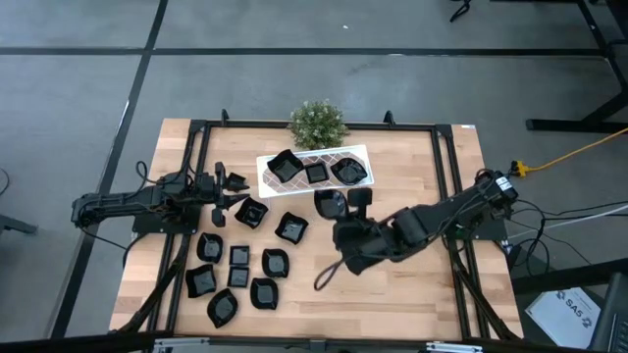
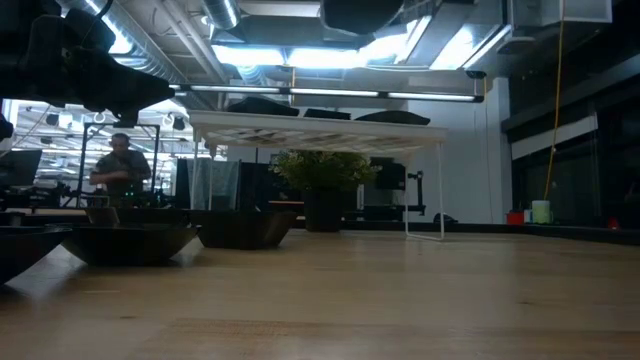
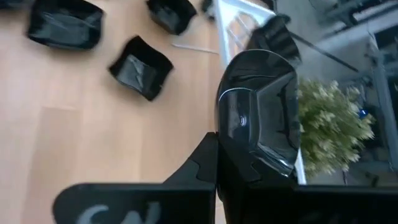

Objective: Pick & Place Mini shaped plates
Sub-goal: Stack the leaf shaped plate on top of the leaf shaped plate on the shelf

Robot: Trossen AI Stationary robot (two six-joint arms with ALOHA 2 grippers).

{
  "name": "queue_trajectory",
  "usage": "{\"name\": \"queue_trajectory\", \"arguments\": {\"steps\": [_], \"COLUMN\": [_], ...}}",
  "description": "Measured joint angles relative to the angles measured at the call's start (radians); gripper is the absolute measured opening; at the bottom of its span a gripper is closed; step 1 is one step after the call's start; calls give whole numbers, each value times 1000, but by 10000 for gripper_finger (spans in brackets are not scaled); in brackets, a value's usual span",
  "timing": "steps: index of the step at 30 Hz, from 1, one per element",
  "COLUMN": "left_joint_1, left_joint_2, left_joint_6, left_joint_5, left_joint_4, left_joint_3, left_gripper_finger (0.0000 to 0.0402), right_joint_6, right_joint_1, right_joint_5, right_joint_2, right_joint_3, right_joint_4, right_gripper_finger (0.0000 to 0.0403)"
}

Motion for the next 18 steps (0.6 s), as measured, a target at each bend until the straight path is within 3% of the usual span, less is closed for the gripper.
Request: {"name": "queue_trajectory", "arguments": {"steps": [12,18], "left_joint_1": [0,0], "left_joint_2": [0,0], "left_joint_6": [0,0], "left_joint_5": [0,0], "left_joint_4": [0,0], "left_joint_3": [0,0], "left_gripper_finger": [100,100], "right_joint_6": [-78,-223], "right_joint_1": [-130,-135], "right_joint_5": [8,142], "right_joint_2": [0,0], "right_joint_3": [-4,-61], "right_joint_4": [-102,-102], "right_gripper_finger": [4,4]}}
